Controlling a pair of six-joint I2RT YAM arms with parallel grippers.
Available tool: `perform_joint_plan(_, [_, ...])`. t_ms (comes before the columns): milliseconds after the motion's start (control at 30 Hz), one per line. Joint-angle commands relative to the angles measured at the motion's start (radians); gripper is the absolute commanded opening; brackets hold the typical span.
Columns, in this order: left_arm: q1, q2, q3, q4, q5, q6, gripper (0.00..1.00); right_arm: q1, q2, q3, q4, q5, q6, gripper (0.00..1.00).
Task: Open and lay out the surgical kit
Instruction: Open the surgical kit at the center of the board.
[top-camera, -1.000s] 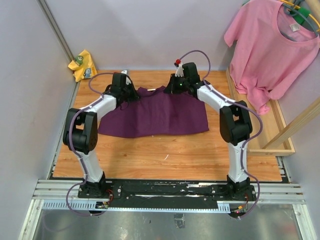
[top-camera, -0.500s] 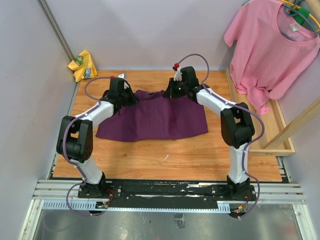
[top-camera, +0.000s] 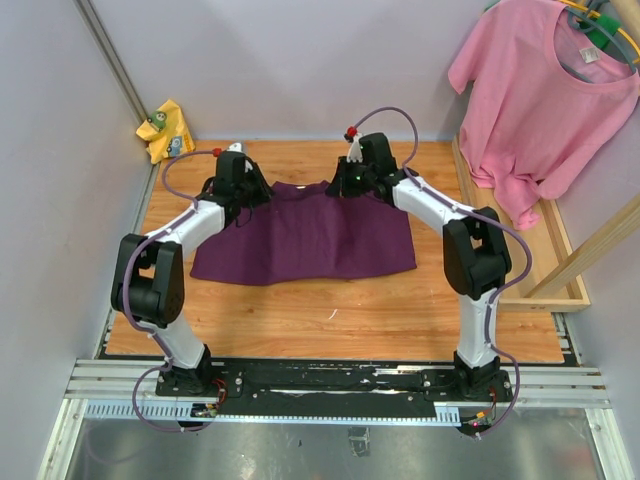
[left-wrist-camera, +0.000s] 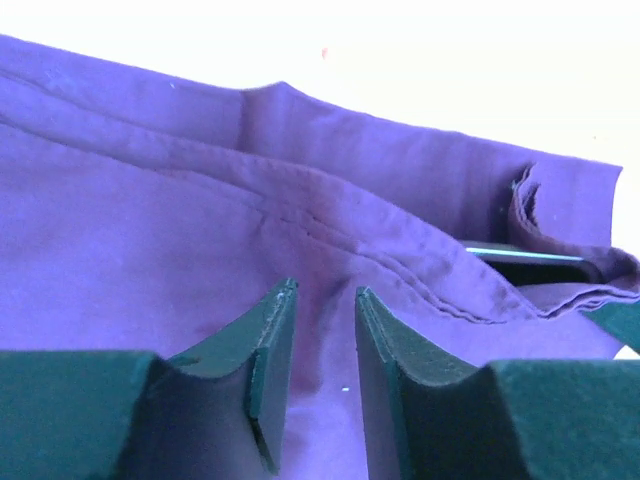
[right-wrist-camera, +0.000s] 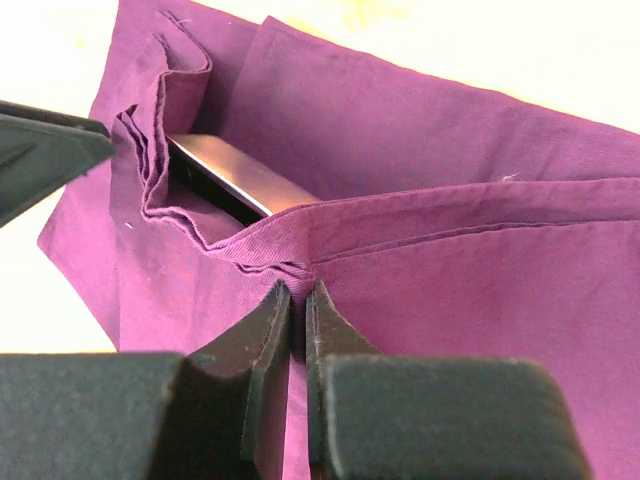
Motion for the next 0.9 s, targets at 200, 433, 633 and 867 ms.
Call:
perform_joint_plan(200, [0.011, 0.024, 0.095, -0.013, -0.085, 0.004, 0.43, 0.010, 0.083, 0.115, -0.043, -0.014, -0.018, 0.01])
perform_joint_plan(433, [0.018, -0.056, 0.075, -0.051, -0.106, -0.021, 0.43, 0.020, -0.040, 0.026, -0.010, -0.070, -0.028, 0.01])
perform_joint_plan(633, [0.031, -0.119, 0.098, -0.117, -0.102, -0.026, 0.43, 0.079, -0.237, -0.182, -0.011, -0.062, -0.061, 0.01])
perform_joint_plan(867, [0.034, -0.169, 0.078, -0.147, -0.092, -0.041, 0.43, 0.234, -0.456, -0.462, -0.014, 0.019, -0.075, 0.01])
